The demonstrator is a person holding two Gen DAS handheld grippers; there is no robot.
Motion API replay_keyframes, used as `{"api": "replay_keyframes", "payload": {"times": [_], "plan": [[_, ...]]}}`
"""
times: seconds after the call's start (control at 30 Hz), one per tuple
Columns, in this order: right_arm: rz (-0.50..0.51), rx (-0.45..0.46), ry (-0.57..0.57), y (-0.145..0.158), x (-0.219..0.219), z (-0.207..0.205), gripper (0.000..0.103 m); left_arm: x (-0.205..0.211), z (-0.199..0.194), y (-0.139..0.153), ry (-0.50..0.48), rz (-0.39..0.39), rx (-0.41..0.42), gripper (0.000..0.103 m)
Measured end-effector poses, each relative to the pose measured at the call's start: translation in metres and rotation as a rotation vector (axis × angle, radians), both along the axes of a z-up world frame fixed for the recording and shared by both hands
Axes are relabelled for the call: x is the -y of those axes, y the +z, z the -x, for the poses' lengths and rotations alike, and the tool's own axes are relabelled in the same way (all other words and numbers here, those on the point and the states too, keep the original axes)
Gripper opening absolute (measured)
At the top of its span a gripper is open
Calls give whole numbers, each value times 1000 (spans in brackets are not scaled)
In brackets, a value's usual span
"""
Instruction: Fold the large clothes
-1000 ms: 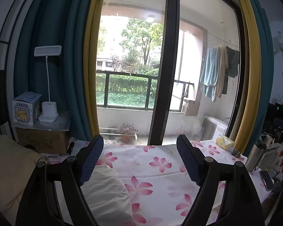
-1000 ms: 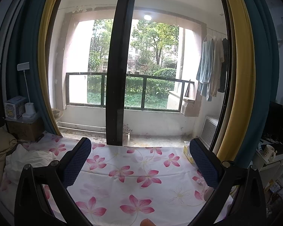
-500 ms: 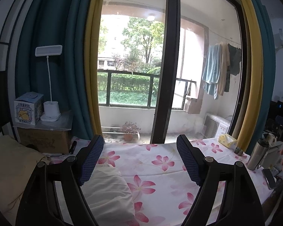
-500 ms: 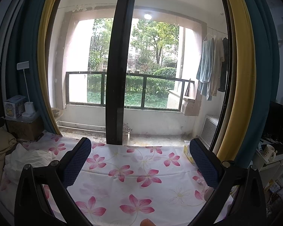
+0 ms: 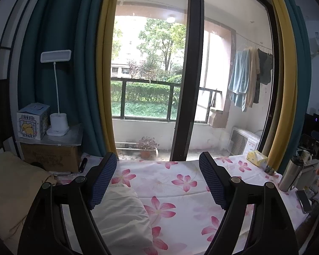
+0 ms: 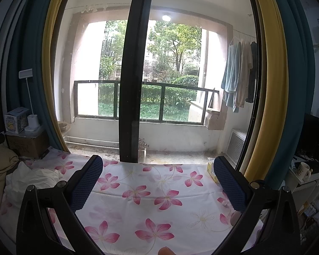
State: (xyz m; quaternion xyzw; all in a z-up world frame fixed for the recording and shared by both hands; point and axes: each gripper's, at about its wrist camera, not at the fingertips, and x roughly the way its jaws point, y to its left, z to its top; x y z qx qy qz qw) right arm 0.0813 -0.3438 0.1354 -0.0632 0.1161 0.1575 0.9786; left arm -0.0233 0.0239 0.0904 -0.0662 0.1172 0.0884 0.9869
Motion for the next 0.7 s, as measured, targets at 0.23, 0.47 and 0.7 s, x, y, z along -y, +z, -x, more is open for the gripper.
{"api": "replay_keyframes", "payload": {"times": [0.23, 0.47, 0.7], "plan": [[1, -3, 2, -1, 1, 0, 103, 0, -1, -2, 1, -4, -11, 82], [8, -11, 4, -3, 0, -4, 103, -1, -1, -6, -5, 1, -18, 82], [15, -17, 9, -2, -3, -6, 103, -3, -2, -8, -7, 9, -20, 82]]}}
